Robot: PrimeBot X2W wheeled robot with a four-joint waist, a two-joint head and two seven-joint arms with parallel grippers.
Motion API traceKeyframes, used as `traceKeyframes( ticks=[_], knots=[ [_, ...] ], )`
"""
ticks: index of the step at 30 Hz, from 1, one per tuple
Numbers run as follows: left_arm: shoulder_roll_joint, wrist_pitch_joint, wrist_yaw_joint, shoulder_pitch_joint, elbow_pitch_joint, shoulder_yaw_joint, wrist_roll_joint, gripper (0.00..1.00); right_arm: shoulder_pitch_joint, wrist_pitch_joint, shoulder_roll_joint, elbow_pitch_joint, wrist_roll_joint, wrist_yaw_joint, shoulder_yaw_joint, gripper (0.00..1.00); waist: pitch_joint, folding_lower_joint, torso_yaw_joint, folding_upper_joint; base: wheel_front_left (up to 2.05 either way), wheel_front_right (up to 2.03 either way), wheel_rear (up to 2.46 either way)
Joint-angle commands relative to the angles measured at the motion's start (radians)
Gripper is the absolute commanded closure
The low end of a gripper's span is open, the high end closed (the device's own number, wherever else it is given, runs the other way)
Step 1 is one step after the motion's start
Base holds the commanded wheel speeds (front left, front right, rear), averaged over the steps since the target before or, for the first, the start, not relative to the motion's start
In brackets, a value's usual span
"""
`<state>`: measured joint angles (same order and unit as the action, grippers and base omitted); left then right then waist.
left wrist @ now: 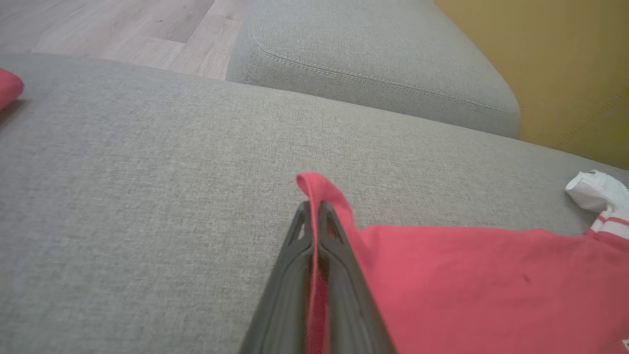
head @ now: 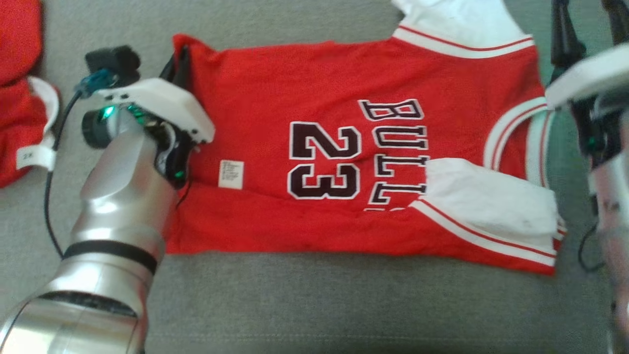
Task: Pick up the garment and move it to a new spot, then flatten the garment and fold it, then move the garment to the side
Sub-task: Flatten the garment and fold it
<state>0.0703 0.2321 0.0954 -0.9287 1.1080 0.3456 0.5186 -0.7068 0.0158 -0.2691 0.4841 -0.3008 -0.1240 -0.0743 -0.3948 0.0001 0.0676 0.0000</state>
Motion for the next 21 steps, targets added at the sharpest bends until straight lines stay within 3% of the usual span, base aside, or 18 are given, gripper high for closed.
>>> traceKeyframes(
  ticks=[1,13,21],
  knots=[
    [0.015,0.016,0.008,-0.058,-0.028,-0.007,-0.008,1.0,-0.087,-0.017,-0.015,0.059,-0.001,-0.007,-0.044,0.0,-0.039,-0.0001,0.047,0.0,0.0,0.0,0.0],
    [-0.018,0.028,0.024,-0.108,-0.061,0.058,0.005,1.0,-0.414,-0.122,-0.018,0.51,0.03,-0.007,-0.137,0.0,-0.108,-0.0001,0.118,0.0,0.0,0.0,0.0],
    [-0.02,0.029,0.027,-0.105,-0.088,0.093,0.042,1.0,-0.52,-0.197,0.011,0.674,0.023,-0.007,-0.184,0.0,-0.129,-0.0001,0.124,0.0,0.0,0.0,0.0]
  ],
)
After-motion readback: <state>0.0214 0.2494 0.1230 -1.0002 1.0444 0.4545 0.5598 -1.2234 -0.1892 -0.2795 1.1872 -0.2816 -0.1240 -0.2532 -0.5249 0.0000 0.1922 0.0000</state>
